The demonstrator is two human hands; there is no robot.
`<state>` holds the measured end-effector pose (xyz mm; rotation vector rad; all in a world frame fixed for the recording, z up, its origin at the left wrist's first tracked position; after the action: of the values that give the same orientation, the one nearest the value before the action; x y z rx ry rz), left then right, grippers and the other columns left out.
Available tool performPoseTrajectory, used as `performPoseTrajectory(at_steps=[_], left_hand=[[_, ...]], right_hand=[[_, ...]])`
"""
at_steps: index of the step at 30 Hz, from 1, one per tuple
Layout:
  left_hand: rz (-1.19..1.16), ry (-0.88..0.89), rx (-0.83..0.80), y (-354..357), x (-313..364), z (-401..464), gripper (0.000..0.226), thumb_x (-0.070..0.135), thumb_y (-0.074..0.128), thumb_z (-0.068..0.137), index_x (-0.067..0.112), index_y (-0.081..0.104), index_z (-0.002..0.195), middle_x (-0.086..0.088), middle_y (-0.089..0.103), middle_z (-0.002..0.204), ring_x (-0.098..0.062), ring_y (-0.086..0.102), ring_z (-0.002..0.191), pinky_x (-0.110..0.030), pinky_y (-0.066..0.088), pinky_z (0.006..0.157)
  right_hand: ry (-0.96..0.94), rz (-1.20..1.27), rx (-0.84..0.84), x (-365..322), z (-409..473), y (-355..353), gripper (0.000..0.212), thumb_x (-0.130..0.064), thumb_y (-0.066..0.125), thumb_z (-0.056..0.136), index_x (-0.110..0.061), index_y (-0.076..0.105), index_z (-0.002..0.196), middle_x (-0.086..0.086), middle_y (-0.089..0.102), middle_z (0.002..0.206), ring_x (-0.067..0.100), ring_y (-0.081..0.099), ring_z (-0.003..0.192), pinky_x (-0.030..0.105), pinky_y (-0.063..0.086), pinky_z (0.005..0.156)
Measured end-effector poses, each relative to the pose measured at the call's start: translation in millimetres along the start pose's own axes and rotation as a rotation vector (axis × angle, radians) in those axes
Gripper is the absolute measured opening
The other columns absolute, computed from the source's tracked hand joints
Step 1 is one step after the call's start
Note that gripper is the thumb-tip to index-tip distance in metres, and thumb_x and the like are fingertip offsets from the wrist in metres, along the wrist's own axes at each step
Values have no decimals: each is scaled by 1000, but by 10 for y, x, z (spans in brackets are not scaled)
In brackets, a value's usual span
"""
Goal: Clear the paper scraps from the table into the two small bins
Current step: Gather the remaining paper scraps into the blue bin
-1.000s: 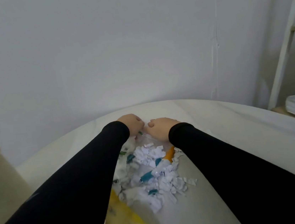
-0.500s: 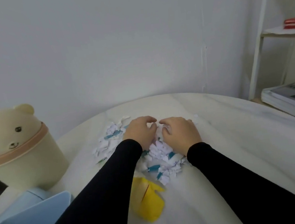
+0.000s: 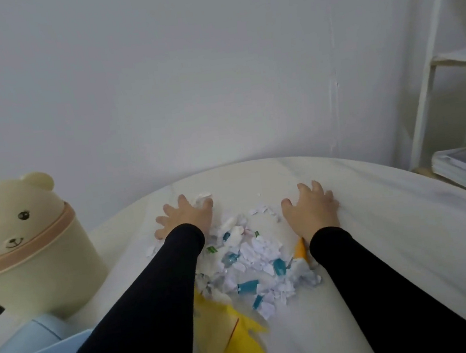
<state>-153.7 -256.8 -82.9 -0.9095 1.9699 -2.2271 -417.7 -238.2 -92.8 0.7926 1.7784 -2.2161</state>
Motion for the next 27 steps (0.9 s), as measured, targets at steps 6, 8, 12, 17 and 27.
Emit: performPoseTrajectory(at_steps=[6,8,12,17,27], left_hand=[[80,221,-66,149,316,188,68,60,34,88,26,27,146,2,23,155,-26,35,134,-45,23,105],[120,295,-58,175,414,229,65,60,38,87,28,33,143,6,30,152,-24,39,132,-43,26,104],[67,420,-71,198,514,232,52,58,46,86,28,52,128,7,57,130,-19,51,119,-37,34,102],[-156,466,-149,169,529,73,39,51,57,84,29,65,116,8,65,116,-12,58,106,-26,44,92],[-402,345,-36,-17,410,-696,22,42,53,78,28,69,76,11,64,76,-13,58,78,-38,43,94]], right_hand=[[-255,49,-194,-392,64,205,46,-29,38,97,-3,43,134,12,43,140,28,38,130,36,28,109],[-331,49,-240,-505,74,227,45,-29,39,98,-5,42,136,10,40,144,26,35,133,35,26,111],[-425,-6,-342,-632,125,326,51,-34,37,99,-11,33,145,5,33,151,21,29,139,34,20,115],[-441,51,-422,-640,108,388,46,-37,41,98,-16,47,139,0,40,149,17,36,136,24,23,109],[-348,27,-339,-846,-132,96,27,-23,53,87,-16,68,109,4,68,109,21,62,97,28,48,84]])
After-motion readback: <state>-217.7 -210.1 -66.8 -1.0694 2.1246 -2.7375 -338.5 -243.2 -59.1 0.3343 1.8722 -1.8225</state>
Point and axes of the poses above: each hand's wrist, its own z-axis towards the middle knuckle, its own y-axis out of the palm, x = y × z, the point moved 8 cm from there along z, towards the middle knuckle
